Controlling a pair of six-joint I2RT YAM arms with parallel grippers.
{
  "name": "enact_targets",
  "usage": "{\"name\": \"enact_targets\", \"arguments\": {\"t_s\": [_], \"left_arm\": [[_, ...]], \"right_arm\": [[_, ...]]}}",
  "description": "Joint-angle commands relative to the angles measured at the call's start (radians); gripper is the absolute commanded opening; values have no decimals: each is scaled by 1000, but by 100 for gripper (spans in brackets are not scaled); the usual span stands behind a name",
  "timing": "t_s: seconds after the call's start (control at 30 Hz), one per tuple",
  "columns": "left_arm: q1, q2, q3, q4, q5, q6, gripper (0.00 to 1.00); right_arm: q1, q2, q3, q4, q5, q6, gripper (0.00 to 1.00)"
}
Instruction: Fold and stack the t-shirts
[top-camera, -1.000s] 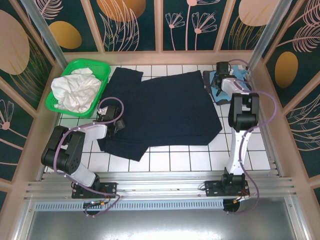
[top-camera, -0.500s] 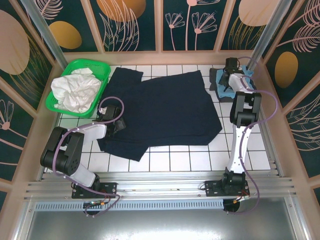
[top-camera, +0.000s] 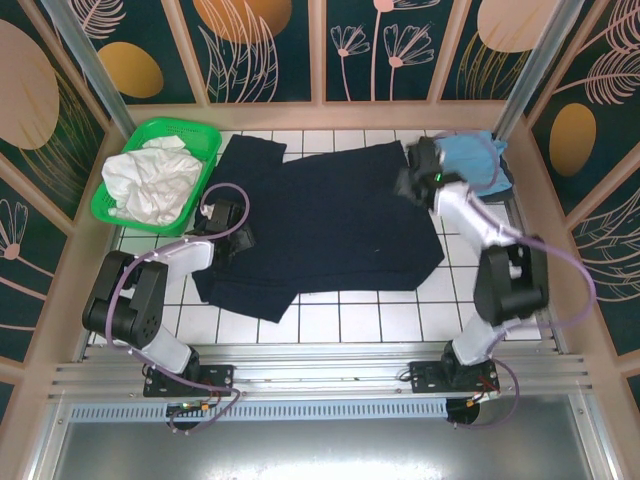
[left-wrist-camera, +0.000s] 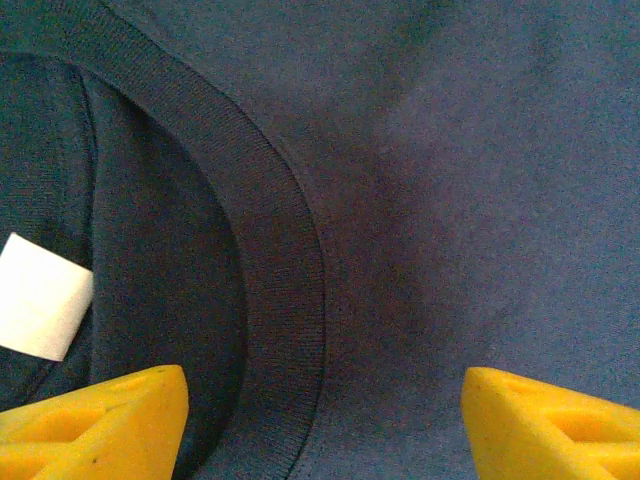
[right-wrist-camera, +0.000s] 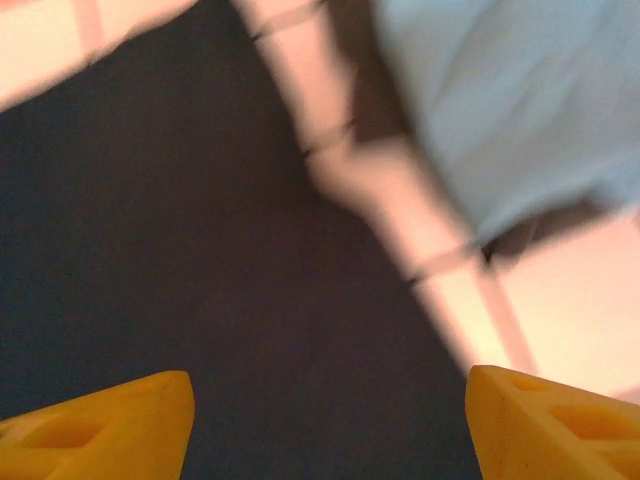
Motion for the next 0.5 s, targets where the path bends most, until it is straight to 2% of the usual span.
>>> {"name": "enact_targets", "arguments": {"t_s": [0.0, 0.17, 0.23, 0.37, 0.47], "left_arm": [[6, -58, -11, -64, -8, 5, 73], [5, -254, -127, -75, -3, -21, 77], [4, -311, -171, -58, 26, -35, 79], [4, -338, -226, -25, 56, -54, 81], [5, -308, -220, -40, 38, -53, 81]], "right_arm": [[73, -167, -295, 23, 1, 189, 71], [138, -420, -528, -186, 91, 401, 70], [142, -486, -602, -186, 42, 441, 70], [77, -531, -727, 50, -131, 397, 69], [12, -462, -703, 152, -200, 347, 65]]}}
